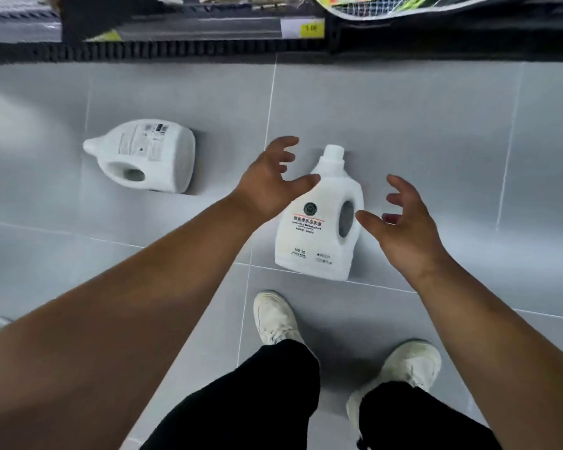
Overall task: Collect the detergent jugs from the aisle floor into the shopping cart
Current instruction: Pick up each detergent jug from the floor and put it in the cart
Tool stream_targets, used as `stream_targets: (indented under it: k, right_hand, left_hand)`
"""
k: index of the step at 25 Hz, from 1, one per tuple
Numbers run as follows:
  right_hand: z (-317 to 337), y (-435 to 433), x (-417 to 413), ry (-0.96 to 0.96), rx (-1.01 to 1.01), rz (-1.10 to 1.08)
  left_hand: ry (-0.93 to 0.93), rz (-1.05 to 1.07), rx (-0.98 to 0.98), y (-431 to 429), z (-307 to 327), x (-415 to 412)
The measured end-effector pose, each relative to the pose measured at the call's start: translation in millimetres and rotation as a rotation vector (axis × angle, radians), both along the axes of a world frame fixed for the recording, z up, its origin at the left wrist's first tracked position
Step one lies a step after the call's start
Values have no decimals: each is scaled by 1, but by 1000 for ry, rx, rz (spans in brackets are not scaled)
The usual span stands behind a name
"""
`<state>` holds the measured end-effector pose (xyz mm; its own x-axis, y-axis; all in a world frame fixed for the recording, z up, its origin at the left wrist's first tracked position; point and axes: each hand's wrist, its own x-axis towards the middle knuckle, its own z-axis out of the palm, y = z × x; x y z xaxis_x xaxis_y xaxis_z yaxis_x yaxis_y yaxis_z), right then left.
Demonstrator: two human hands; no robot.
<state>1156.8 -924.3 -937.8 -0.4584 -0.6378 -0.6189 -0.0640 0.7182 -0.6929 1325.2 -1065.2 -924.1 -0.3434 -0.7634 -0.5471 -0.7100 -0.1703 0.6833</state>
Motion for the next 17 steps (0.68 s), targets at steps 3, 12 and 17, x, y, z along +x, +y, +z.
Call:
stream_targets:
  k: [3, 12, 17]
  right_hand:
    - [-82, -2, 0, 9, 7, -27]
    - [-238, -24, 5, -121, -6, -56]
    - [-258, -32, 14, -76, -43, -72]
  left_hand:
    - [-39, -115, -29, -11, -75, -14]
    - [-185, -379, -21, -58, -217, -54]
    - [-12, -149, 80, -61, -260, -80]
